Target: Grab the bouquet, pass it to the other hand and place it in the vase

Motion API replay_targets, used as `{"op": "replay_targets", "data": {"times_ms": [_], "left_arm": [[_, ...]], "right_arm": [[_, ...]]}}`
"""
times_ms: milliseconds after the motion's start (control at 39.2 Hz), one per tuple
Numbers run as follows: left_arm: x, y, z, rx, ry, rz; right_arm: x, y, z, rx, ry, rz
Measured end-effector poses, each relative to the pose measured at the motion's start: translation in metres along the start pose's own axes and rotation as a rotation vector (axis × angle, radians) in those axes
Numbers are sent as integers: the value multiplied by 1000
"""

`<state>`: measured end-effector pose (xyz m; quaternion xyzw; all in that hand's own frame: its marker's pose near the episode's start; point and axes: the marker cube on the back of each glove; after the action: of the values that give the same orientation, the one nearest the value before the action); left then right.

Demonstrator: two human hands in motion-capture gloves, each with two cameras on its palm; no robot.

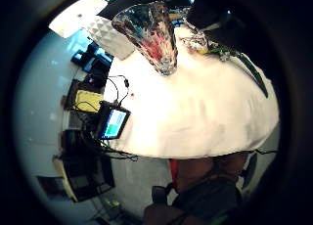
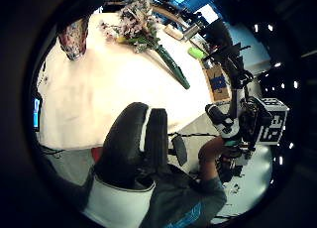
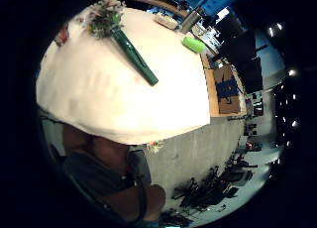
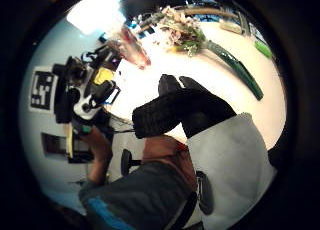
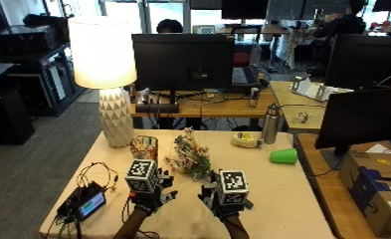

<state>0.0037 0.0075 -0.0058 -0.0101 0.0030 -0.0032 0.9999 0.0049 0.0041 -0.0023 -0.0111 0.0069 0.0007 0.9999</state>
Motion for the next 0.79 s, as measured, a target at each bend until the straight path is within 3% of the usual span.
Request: {"op": "replay_targets", "data": {"times_ms": [408, 790], "left_arm": [[3, 3, -3, 52, 39, 1], [4, -1, 4, 122, 91, 4]], "right_arm": [[63, -10, 9, 6, 8, 51], [133, -65, 73, 56, -107, 193]]}}
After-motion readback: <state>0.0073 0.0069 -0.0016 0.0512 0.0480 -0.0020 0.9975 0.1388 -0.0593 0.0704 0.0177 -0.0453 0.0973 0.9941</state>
